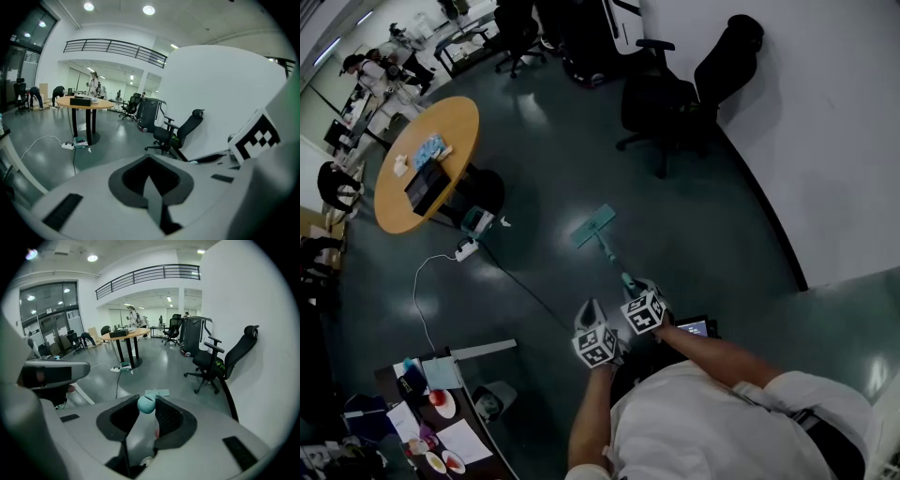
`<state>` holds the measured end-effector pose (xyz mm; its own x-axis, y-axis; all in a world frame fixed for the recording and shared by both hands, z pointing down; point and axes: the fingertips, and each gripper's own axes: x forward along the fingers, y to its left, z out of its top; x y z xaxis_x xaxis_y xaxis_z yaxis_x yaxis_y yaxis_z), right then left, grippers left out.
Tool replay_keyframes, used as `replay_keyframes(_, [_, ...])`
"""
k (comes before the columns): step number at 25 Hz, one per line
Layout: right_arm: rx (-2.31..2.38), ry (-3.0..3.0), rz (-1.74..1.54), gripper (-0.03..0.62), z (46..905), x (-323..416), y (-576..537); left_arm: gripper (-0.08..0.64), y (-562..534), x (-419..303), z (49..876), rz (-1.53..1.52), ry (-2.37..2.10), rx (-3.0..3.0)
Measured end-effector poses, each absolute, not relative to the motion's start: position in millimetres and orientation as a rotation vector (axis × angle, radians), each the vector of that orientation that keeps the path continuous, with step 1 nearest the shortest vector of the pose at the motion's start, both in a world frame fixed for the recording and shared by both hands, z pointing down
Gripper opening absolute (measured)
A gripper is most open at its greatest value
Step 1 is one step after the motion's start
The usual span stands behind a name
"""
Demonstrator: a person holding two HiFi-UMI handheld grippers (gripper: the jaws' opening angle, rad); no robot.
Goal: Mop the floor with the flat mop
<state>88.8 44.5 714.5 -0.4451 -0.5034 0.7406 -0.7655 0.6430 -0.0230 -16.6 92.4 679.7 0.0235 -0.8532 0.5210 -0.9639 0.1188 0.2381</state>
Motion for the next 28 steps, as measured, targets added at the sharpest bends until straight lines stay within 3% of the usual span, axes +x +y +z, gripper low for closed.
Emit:
replay_keyframes(9, [0.978, -2.095, 0.513, 0.110, 744.1, 76.2, -4.8, 0.002, 50.5, -46.0, 684.2, 0.234, -1.890, 1.718])
replay_keyframes(28, [1.035, -2.102, 0.465, 0.110, 762.1, -91.7, -212.3, 0.002, -119.1, -176.9, 704.7, 0.222, -1.809, 1.813])
